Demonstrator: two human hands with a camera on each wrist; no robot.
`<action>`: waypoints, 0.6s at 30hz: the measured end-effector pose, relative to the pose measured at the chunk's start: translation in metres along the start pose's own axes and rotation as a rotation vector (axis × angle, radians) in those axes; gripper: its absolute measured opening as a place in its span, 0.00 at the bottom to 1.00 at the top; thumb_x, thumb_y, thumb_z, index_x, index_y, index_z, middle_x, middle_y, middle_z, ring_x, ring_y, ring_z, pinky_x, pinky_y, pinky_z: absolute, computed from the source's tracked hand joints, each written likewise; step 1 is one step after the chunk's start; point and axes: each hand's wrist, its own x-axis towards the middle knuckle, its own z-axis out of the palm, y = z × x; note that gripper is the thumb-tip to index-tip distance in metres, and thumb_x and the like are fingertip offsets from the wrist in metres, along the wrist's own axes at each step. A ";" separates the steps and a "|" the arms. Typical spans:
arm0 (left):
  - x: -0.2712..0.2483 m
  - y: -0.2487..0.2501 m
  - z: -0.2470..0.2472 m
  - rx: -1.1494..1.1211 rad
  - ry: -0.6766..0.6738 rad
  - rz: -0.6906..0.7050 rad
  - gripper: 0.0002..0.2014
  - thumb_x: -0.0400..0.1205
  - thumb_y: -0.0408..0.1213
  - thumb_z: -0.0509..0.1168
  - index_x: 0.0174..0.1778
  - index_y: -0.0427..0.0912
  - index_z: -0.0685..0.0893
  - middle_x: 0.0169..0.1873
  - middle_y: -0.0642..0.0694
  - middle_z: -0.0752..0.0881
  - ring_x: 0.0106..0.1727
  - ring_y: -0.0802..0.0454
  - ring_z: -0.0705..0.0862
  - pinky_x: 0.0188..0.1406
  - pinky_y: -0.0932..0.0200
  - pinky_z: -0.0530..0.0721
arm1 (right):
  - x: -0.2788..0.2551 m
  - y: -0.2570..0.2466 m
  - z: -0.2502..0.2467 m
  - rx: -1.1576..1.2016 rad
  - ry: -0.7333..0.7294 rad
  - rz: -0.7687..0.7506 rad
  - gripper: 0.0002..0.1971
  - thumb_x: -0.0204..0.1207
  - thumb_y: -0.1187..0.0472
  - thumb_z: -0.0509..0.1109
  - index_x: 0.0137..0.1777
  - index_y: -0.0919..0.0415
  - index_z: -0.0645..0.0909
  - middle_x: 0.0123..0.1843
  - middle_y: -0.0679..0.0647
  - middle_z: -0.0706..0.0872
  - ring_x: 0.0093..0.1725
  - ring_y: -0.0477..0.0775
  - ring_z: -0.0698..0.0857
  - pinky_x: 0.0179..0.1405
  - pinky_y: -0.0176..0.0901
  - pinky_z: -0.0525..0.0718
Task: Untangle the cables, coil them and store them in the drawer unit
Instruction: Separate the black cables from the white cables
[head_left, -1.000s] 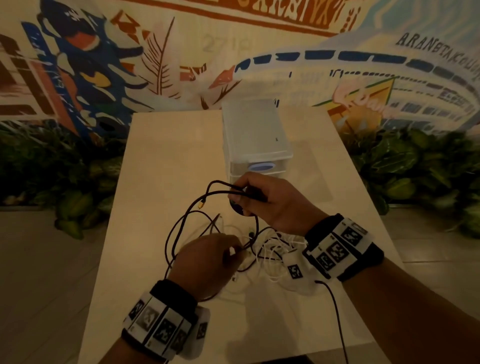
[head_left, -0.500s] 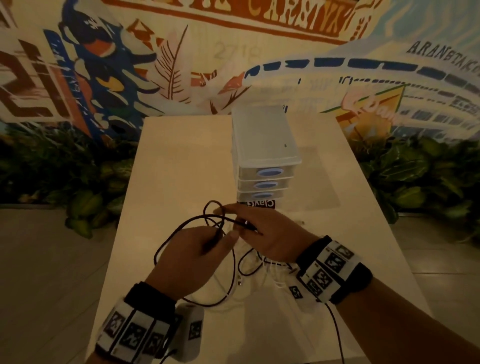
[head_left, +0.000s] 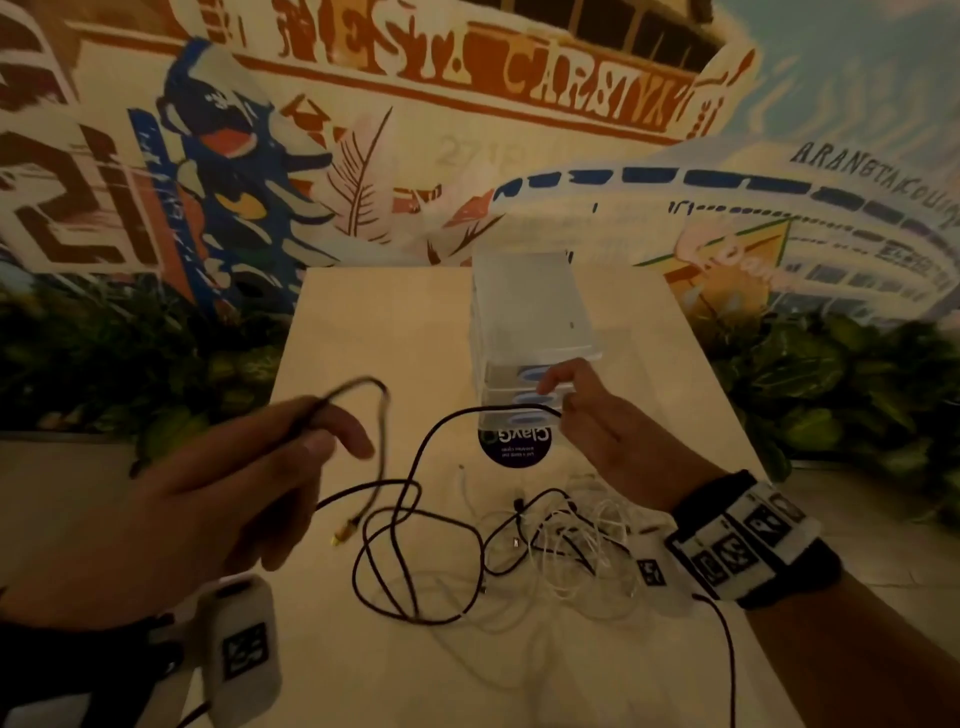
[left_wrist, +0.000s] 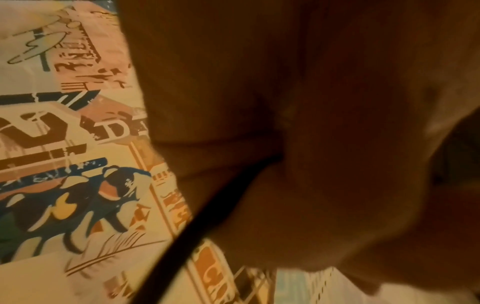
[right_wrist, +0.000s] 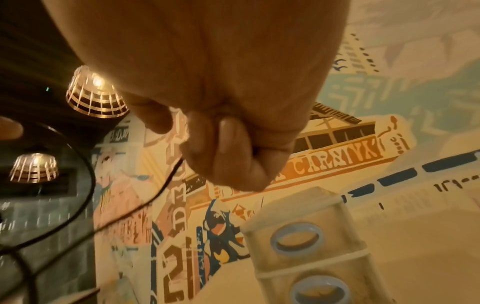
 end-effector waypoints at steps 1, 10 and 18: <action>-0.002 0.002 -0.006 -0.018 -0.002 0.045 0.17 0.86 0.54 0.64 0.62 0.48 0.86 0.18 0.47 0.73 0.13 0.43 0.60 0.17 0.63 0.61 | -0.004 -0.006 -0.003 0.103 0.017 -0.038 0.09 0.86 0.59 0.55 0.64 0.55 0.68 0.35 0.49 0.74 0.29 0.43 0.69 0.33 0.38 0.68; 0.014 0.071 0.055 0.248 0.175 0.398 0.13 0.91 0.53 0.56 0.67 0.65 0.82 0.47 0.57 0.87 0.26 0.44 0.74 0.16 0.55 0.76 | -0.020 -0.078 -0.017 0.222 0.088 -0.327 0.09 0.81 0.75 0.71 0.56 0.64 0.87 0.48 0.42 0.90 0.42 0.47 0.88 0.45 0.38 0.85; 0.037 0.089 0.093 0.554 0.103 0.526 0.12 0.90 0.53 0.52 0.56 0.65 0.81 0.39 0.63 0.85 0.37 0.63 0.83 0.33 0.70 0.76 | -0.021 -0.103 -0.031 0.534 0.037 -0.399 0.14 0.80 0.79 0.63 0.62 0.66 0.79 0.58 0.69 0.90 0.51 0.70 0.91 0.48 0.65 0.90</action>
